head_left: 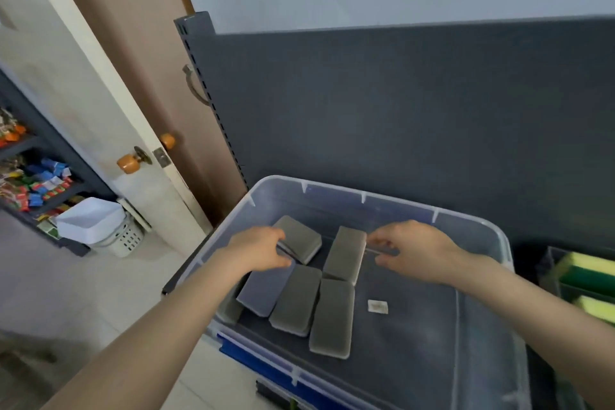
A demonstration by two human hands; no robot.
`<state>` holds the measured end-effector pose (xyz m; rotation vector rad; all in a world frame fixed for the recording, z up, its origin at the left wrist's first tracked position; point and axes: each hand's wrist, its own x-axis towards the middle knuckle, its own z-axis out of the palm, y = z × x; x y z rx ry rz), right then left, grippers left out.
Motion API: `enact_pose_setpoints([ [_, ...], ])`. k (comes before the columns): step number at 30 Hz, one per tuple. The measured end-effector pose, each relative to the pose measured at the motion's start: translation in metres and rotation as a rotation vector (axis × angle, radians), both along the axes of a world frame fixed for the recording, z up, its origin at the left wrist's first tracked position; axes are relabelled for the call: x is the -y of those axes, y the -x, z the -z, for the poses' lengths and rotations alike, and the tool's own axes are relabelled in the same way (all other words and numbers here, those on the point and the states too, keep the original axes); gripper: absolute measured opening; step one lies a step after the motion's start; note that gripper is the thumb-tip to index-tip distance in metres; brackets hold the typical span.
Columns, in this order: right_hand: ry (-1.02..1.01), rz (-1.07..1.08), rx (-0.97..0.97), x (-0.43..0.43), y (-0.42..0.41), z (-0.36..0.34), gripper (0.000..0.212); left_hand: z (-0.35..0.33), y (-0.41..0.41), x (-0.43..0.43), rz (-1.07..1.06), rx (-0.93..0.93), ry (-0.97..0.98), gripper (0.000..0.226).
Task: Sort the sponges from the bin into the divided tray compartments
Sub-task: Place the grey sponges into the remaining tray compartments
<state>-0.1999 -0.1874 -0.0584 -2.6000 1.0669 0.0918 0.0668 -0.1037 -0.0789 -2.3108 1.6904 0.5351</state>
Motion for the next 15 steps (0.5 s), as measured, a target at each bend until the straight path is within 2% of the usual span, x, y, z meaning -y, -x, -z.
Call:
enact_pose_setpoints([
  [3,-0.005,0.055,-0.012,-0.004,-0.004,0.001,0.038,0.007,-0.009,0.004,0.058,-0.011,-0.079,0.062],
  [6,0.004,0.108,-0.025,-0.009,-0.009,-0.002,0.037,0.004,-0.017,0.010,0.088,-0.093,-0.067,0.058],
  [11,-0.040,0.159,-0.032,-0.022,-0.031,-0.001,0.037,-0.018,-0.030,0.015,0.101,-0.304,0.138,0.044],
  [15,-0.110,0.202,0.031,-0.030,-0.050,-0.002,0.037,-0.034,-0.032,0.019,0.060,-0.557,0.369,0.031],
])
